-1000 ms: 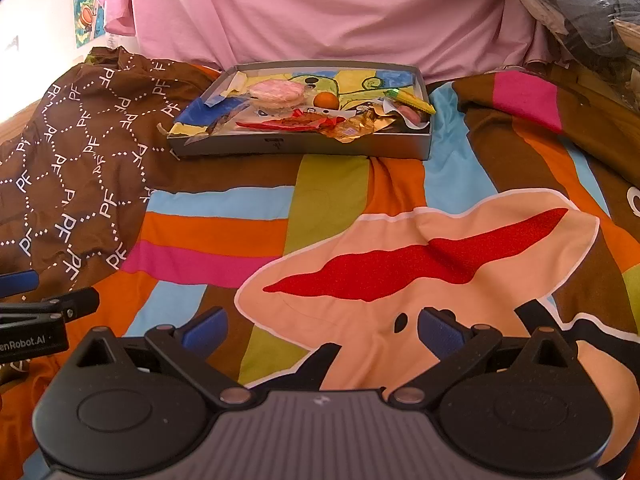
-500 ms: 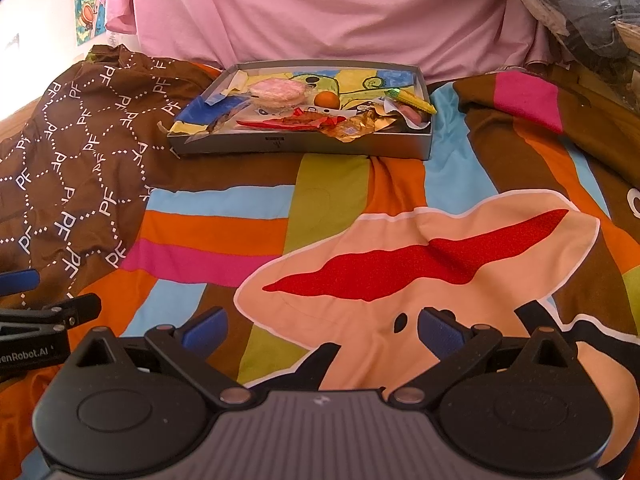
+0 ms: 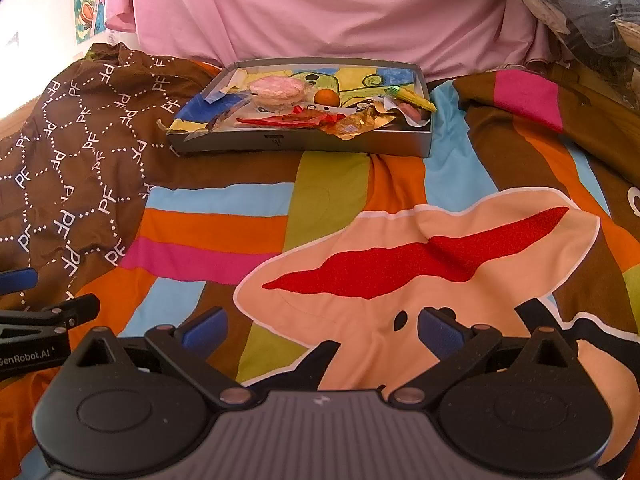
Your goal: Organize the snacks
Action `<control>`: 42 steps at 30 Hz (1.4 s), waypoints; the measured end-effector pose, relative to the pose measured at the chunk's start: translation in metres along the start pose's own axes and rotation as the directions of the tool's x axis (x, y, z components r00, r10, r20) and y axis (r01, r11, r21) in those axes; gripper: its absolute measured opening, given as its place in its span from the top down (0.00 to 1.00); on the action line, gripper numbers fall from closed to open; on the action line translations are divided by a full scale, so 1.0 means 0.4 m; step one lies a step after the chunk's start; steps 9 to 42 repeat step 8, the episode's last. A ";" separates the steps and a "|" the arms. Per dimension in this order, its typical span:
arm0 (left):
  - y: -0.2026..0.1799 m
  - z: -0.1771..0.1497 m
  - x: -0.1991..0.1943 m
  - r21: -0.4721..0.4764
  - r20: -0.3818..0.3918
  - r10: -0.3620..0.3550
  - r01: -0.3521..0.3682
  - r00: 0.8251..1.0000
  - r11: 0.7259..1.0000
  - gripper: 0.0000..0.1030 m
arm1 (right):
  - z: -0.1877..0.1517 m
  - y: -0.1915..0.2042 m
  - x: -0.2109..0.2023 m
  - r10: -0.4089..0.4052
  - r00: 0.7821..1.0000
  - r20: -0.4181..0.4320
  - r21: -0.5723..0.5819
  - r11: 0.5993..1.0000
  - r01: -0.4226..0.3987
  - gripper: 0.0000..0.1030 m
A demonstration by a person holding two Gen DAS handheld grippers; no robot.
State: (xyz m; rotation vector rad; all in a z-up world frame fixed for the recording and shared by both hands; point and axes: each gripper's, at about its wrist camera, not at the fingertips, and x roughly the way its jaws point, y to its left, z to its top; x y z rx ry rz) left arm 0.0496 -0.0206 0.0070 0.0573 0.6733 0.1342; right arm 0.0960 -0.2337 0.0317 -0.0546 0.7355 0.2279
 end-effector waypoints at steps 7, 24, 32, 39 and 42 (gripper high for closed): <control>0.002 -0.001 0.004 -0.004 -0.009 0.001 -0.001 1.000 1.000 0.13 | -0.002 -0.001 0.001 -0.001 1.000 0.000 0.001 1.000 0.001 0.00; 0.002 -0.001 0.004 -0.005 -0.009 0.000 0.000 1.000 1.000 0.13 | -0.002 0.000 0.001 -0.002 1.000 0.000 0.002 1.000 0.002 0.00; 0.002 -0.001 0.004 -0.005 -0.009 0.000 0.000 1.000 1.000 0.13 | -0.002 0.000 0.001 -0.002 1.000 0.000 0.002 1.000 0.002 0.00; 0.002 -0.001 0.004 -0.005 -0.009 0.000 0.000 1.000 1.000 0.13 | -0.002 0.000 0.001 -0.002 1.000 0.000 0.002 1.000 0.002 0.00; 0.002 -0.001 0.004 -0.005 -0.009 0.000 0.000 1.000 1.000 0.13 | -0.002 0.000 0.001 -0.002 1.000 0.000 0.002 1.000 0.002 0.00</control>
